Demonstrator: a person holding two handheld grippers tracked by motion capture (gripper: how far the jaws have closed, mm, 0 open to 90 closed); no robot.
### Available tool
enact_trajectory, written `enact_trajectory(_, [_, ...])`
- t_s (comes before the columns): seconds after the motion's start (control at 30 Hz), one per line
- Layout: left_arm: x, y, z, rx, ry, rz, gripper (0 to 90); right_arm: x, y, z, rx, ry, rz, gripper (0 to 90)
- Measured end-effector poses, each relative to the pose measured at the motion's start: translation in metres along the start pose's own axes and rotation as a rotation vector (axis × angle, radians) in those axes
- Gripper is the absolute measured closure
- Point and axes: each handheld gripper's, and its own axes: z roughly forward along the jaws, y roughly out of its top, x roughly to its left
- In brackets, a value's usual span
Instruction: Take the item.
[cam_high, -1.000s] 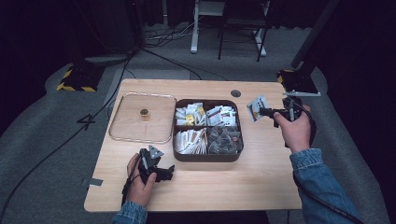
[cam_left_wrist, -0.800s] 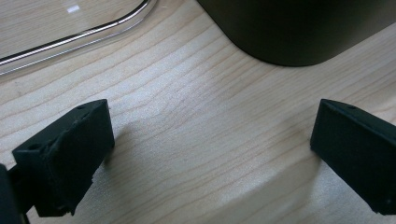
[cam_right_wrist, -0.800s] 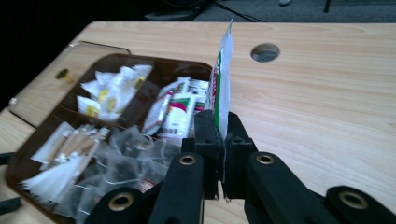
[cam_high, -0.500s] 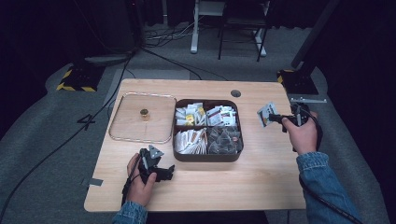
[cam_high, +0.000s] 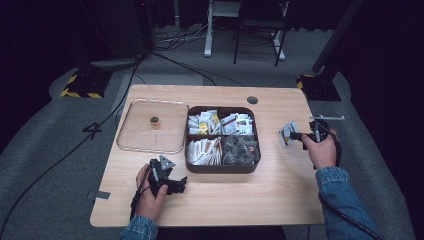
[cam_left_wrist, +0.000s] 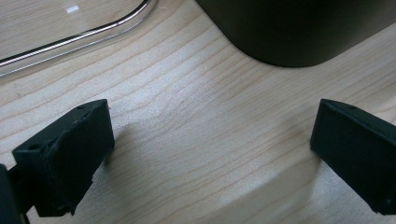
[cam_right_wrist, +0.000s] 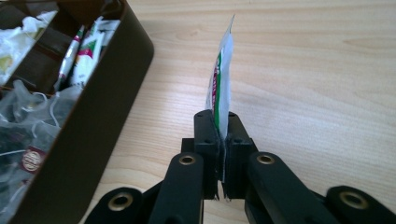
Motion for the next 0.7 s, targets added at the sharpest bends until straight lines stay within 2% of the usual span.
enact_trajectory(0.23, [0.0,0.0,0.0,0.0,0.0,0.0,0.0,-0.003,-0.006,0.004,0.025,-0.003,0.003,87.2])
enact_trajectory(0.33, [0.0,0.0,0.0,0.0,0.0,0.0,0.0,-0.006,-0.01,0.006,0.049,-0.013,0.021,86.6])
enact_trajectory(0.5, [0.0,0.0,0.0,0.0,0.0,0.0,0.0,-0.008,-0.013,0.008,0.056,-0.017,0.035,84.0])
enact_trajectory(0.6, [0.0,0.0,0.0,0.0,0.0,0.0,0.0,-0.01,-0.014,0.009,0.047,-0.02,0.038,77.2])
enact_trajectory(0.63, [0.0,0.0,0.0,0.0,0.0,0.0,0.0,-0.012,-0.015,0.01,0.043,-0.027,0.039,71.6])
enact_trajectory(0.67, [0.0,0.0,0.0,0.001,0.0,0.002,0.0,-0.012,-0.015,0.01,0.043,-0.027,0.039,71.6])
enact_trajectory(0.7, [0.0,0.0,0.0,0.0,0.0,0.0,0.0,-0.014,-0.017,0.012,0.034,-0.034,0.035,62.3])
